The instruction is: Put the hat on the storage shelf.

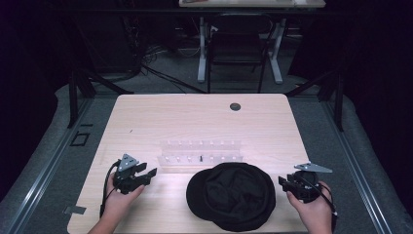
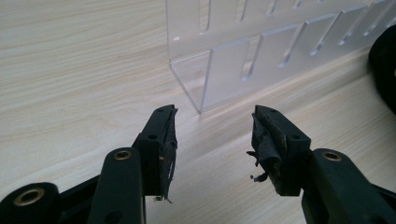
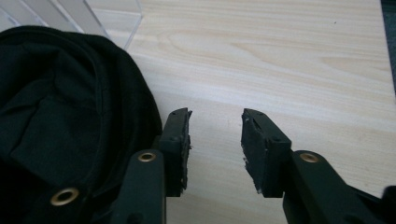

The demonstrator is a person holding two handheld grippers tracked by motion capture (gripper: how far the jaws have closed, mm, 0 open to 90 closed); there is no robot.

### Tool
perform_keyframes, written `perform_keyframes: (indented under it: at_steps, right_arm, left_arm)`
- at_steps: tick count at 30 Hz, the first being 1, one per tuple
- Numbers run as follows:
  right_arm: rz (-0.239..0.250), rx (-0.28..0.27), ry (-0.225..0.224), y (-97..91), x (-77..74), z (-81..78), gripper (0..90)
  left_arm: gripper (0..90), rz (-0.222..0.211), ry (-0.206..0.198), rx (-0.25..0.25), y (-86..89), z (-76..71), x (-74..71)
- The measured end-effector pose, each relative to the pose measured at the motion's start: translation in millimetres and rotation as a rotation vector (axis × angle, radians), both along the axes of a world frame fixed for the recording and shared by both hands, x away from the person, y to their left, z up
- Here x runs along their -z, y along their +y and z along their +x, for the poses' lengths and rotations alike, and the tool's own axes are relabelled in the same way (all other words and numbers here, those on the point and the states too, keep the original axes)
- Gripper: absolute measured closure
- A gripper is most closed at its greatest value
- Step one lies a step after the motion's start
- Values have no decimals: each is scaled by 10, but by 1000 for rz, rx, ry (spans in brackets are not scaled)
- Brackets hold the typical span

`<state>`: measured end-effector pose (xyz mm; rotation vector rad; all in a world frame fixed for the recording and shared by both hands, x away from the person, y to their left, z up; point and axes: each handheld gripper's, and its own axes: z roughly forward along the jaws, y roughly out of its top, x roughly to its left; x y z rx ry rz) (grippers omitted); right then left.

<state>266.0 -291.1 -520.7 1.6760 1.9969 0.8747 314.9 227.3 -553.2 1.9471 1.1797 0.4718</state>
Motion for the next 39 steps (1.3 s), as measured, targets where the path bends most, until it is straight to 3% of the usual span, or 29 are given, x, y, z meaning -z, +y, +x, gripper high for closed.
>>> perform_keyframes:
  at_steps: [8,14,20,28,39]
  right_arm:
    - [19,-32,64,8,-93,58,657]
    - [37,-61,137,26,-236,131,655]
    - [19,-94,177,80,-320,171,629]
    - [41,-97,226,107,-368,238,655]
    - [51,-75,362,173,-478,397,705]
  left_arm:
    - [536,-29,7,-3,3,-6,-22]
    - [532,-37,-11,-5,-23,-54,-54]
    - [525,-42,-11,14,-59,-77,-52]
    - [526,-38,-8,9,-76,-80,-46]
    - [526,-44,0,10,-78,-80,-31]
